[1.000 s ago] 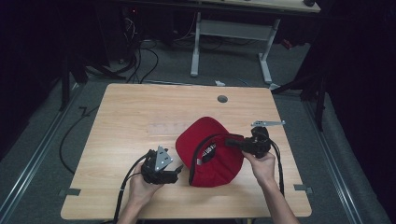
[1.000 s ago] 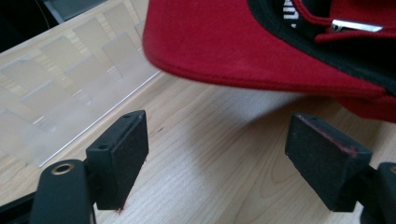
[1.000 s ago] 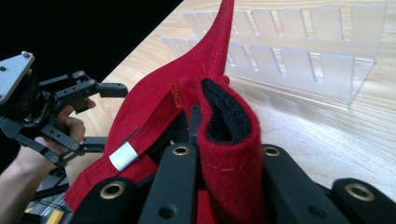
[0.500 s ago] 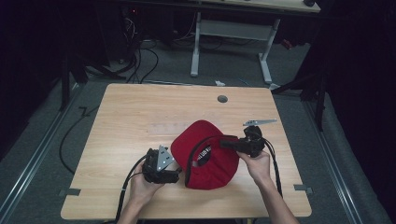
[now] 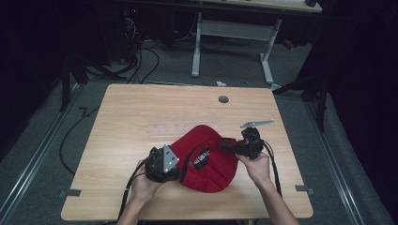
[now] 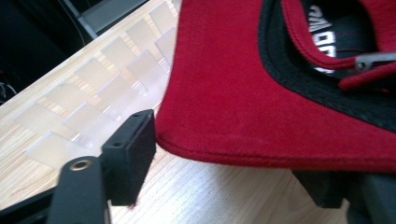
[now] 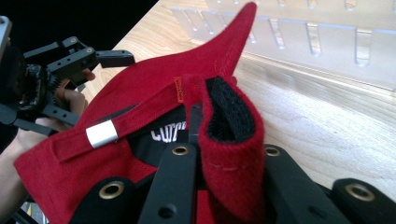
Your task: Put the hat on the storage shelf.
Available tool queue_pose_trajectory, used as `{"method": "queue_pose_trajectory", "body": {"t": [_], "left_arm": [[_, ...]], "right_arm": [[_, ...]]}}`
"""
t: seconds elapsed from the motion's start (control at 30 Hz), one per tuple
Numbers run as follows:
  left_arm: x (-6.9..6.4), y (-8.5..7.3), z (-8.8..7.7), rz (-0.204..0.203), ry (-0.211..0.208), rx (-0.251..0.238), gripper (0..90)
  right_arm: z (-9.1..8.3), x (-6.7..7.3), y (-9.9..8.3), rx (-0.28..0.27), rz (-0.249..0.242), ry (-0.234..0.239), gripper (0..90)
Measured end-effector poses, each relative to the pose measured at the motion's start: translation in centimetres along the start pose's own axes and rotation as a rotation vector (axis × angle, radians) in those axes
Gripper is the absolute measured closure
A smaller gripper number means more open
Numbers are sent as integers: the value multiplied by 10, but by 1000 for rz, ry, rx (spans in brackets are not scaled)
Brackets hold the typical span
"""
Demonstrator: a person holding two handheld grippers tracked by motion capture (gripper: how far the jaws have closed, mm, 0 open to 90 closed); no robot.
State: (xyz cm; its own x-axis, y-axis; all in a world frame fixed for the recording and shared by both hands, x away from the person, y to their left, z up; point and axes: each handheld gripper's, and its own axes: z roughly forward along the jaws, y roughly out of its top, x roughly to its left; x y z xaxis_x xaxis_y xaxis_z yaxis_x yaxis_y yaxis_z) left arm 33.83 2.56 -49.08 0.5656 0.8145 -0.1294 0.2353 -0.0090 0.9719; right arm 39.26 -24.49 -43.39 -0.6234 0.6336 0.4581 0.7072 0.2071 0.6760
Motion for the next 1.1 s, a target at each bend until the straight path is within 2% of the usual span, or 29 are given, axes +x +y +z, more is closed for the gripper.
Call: {"method": "queue_pose_trajectory", "body": {"t": [0.2,0.37,0.43,0.53,0.73,0.83,0.93,1.0,1.07,1.1], "left_arm": [[3,1,-1,14,17,3,403],[-1,-2,-3,40,-12,17,484],[-2,-2,-3,38,-25,18,506],[-2,-2,-3,33,-30,20,517],[-5,0,-2,65,-21,34,520],[-6,1,-1,57,-20,33,516],[-9,0,1,90,-19,37,512],[-11,0,2,76,-55,29,508],[-14,-2,4,90,-56,30,521],[-14,-2,4,84,-64,34,532]], "right_arm": [[3,1,0,14,2,18,832],[4,2,1,16,7,25,831],[4,3,1,11,7,25,831],[4,3,2,11,10,27,831],[6,2,2,14,14,22,831],[5,2,2,15,24,27,831],[4,3,2,22,28,18,831],[4,2,2,26,30,26,832],[5,3,2,23,28,20,832],[4,3,2,15,30,20,832]]}}
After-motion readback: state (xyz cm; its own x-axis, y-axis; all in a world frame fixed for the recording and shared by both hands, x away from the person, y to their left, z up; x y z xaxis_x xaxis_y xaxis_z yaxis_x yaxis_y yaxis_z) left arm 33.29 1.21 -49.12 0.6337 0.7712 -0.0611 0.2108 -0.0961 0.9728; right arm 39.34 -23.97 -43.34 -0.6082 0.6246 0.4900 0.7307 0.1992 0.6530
